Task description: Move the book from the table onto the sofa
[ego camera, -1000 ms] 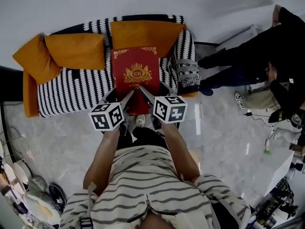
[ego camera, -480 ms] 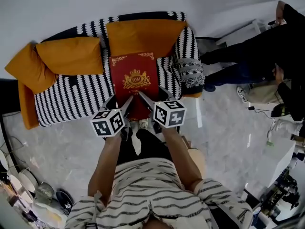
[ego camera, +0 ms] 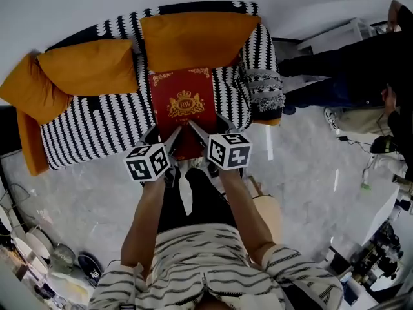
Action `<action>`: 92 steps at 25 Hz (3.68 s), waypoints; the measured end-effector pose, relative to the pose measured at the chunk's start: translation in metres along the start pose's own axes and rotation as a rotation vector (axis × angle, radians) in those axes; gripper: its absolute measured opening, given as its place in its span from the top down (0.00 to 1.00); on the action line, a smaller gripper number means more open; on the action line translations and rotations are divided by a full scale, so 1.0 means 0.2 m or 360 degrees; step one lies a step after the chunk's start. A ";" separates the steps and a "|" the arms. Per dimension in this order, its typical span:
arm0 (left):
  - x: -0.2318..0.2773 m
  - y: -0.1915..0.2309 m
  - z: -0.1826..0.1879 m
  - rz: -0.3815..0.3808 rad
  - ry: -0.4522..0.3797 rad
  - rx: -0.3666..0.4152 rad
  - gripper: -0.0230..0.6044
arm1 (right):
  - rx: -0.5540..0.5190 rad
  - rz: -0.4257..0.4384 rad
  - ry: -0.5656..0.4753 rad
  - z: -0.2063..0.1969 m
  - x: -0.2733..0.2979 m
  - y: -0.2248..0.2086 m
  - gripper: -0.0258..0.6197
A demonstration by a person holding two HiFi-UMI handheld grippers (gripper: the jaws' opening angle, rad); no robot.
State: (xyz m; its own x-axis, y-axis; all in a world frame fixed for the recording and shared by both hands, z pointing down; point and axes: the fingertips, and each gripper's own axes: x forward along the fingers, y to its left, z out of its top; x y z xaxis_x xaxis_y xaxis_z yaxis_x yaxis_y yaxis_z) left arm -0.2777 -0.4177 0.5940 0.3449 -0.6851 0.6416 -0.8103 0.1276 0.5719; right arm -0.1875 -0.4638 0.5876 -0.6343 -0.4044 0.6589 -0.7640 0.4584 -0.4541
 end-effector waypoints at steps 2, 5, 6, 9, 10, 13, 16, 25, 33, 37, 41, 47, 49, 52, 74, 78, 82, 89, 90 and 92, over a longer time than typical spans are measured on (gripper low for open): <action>0.04 0.05 -0.03 0.0001 0.0011 -0.0003 0.46 | 0.0004 -0.0005 0.0008 -0.04 0.05 -0.02 0.42; 0.10 0.10 -0.10 0.0004 0.0047 -0.0011 0.46 | 0.0023 -0.0016 0.0046 -0.12 0.10 -0.07 0.42; 0.12 0.12 -0.12 0.0005 0.0060 -0.0015 0.46 | 0.0031 -0.0020 0.0057 -0.15 0.12 -0.08 0.42; 0.18 0.17 -0.18 0.0008 0.0092 -0.0019 0.46 | 0.0047 -0.0029 0.0078 -0.21 0.19 -0.14 0.42; 0.21 0.19 -0.19 0.0008 0.0100 -0.0017 0.46 | 0.0049 -0.0031 0.0084 -0.23 0.21 -0.15 0.42; 0.27 0.25 -0.24 0.0013 0.0130 -0.0007 0.46 | 0.0057 -0.0036 0.0106 -0.29 0.27 -0.20 0.42; 0.34 0.31 -0.29 0.0028 0.0150 -0.0002 0.46 | 0.0076 -0.0043 0.0112 -0.36 0.35 -0.24 0.42; 0.53 0.47 -0.43 0.0057 0.0187 -0.0075 0.46 | 0.0096 -0.0077 0.0155 -0.51 0.55 -0.39 0.42; 0.68 0.64 -0.53 0.0098 0.0239 -0.0088 0.46 | 0.0113 -0.0080 0.0181 -0.65 0.74 -0.48 0.43; 0.78 0.71 -0.59 0.0126 0.0256 -0.0105 0.46 | 0.0116 -0.0067 0.0211 -0.72 0.84 -0.56 0.43; 0.86 0.80 -0.65 0.0148 0.0279 -0.0122 0.46 | 0.0123 -0.0067 0.0242 -0.80 0.95 -0.61 0.43; 0.98 0.90 -0.73 0.0169 0.0315 -0.0129 0.46 | 0.0168 -0.0075 0.0290 -0.90 1.07 -0.69 0.43; 1.02 0.93 -0.75 0.0173 0.0333 -0.0118 0.46 | 0.0193 -0.0077 0.0306 -0.93 1.11 -0.73 0.43; 1.08 0.98 -0.79 0.0183 0.0359 -0.0128 0.46 | 0.0202 -0.0079 0.0326 -0.97 1.17 -0.77 0.43; 1.41 1.17 -0.98 0.0134 0.0565 -0.0187 0.46 | 0.0244 -0.0144 0.0489 -1.18 1.45 -1.01 0.43; 1.41 1.20 -1.02 0.0140 0.0574 -0.0204 0.46 | 0.0211 -0.0169 0.0510 -1.19 1.46 -0.99 0.43; 1.43 1.22 -1.04 0.0149 0.0574 -0.0202 0.46 | 0.0219 -0.0174 0.0521 -1.21 1.47 -1.00 0.43; 1.44 1.21 -1.04 0.0143 0.0579 -0.0131 0.46 | 0.0191 -0.0181 0.0532 -1.25 1.46 -1.06 0.43; 1.43 1.22 -1.02 0.0148 0.0562 -0.0114 0.46 | 0.0188 -0.0183 0.0522 -1.24 1.46 -1.06 0.43; 1.40 1.22 -0.99 0.0154 0.0533 -0.0083 0.46 | 0.0171 -0.0197 0.0509 -1.22 1.45 -1.05 0.42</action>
State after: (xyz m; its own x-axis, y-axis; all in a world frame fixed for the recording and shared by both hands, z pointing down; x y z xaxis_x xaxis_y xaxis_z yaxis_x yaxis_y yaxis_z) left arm -0.2841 -0.4367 1.0147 0.4111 -0.3959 0.8212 -0.8246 0.2226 0.5201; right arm -0.1813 -0.4848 1.0195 -0.4800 -0.1758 0.8595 -0.8516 0.3288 -0.4083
